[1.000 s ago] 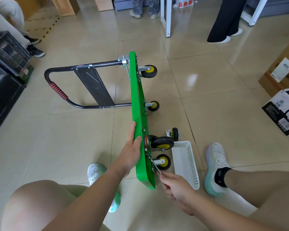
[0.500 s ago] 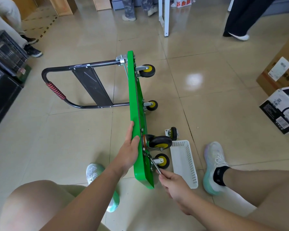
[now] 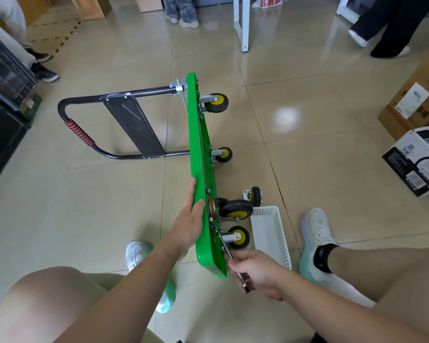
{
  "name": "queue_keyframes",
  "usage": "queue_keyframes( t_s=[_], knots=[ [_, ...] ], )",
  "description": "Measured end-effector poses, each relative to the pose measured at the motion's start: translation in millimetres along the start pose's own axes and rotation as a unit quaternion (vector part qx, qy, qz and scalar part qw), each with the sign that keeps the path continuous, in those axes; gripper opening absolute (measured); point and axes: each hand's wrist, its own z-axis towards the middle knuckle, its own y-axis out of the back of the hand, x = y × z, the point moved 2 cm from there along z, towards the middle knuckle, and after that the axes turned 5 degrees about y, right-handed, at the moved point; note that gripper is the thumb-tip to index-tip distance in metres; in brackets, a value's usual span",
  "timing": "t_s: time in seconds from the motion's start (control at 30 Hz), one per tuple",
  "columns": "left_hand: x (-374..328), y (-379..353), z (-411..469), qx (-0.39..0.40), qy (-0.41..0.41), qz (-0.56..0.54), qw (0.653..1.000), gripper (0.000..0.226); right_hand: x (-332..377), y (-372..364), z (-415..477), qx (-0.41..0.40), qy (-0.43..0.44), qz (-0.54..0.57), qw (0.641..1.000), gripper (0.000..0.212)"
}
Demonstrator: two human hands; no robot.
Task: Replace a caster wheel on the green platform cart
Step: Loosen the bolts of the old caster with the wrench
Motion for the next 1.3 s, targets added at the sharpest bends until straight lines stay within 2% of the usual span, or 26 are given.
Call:
queue_keyframes(
  t_s=[0.27,0.57,0.8,0.93,0.97,1.0,1.07,1.1,1.13,1.2,1.3],
  knots=[
    [1.8,0.3,1.1,0.003,0.003,-0.009,1.0,0.058,1.1,-2.3,6.2,-0.009,-0.001,-0.038,0.999,0.021],
    [4.9,1.1,3.4,0.005,0.006,-0.008,1.0,0.058,-6.6,3.8,21.7,-0.005,0.031,-0.158,0.987,0.03],
    [5.9,1.0,3.6,0.01,0.001,-0.009,1.0,0.058,-15.2,3.9,41.7,-0.069,0.085,-0.214,0.971,0.037],
    [7.6,0.8,5.1,0.01,0.002,-0.018,1.0,0.057,-25.5,9.5,68.1,-0.075,0.105,-0.334,0.934,0.027],
    [7.3,0.9,5.2,0.01,0.002,-0.019,1.0,0.057,-27.5,9.4,71.0,-0.087,0.135,-0.351,0.922,0.028],
    [6.5,1.2,4.6,0.011,0.002,-0.02,1.0,0.057,-23.0,10.5,68.6,-0.109,0.137,-0.326,0.929,0.027],
    [5.0,1.7,3.3,0.014,0.001,-0.018,1.0,0.058,-17.9,8.2,59.3,-0.07,0.129,-0.287,0.947,0.02],
    [5.0,1.6,3.1,0.015,-0.002,-0.017,1.0,0.057,-15.0,11.5,50.1,-0.075,0.141,-0.352,0.922,0.019],
    [5.7,1.4,3.5,0.016,-0.003,-0.016,1.0,0.057,-16.2,18.1,44.9,-0.071,0.129,-0.39,0.909,0.022],
    [6.5,1.2,4.0,0.016,-0.002,-0.02,1.0,0.057,-17.9,21.1,32.2,-0.057,0.071,-0.373,0.924,0.027],
    [5.1,0.6,3.5,0.018,0.0,-0.024,1.0,0.057,-18.2,16.9,16.5,-0.038,0.031,-0.325,0.944,0.019]
  ],
)
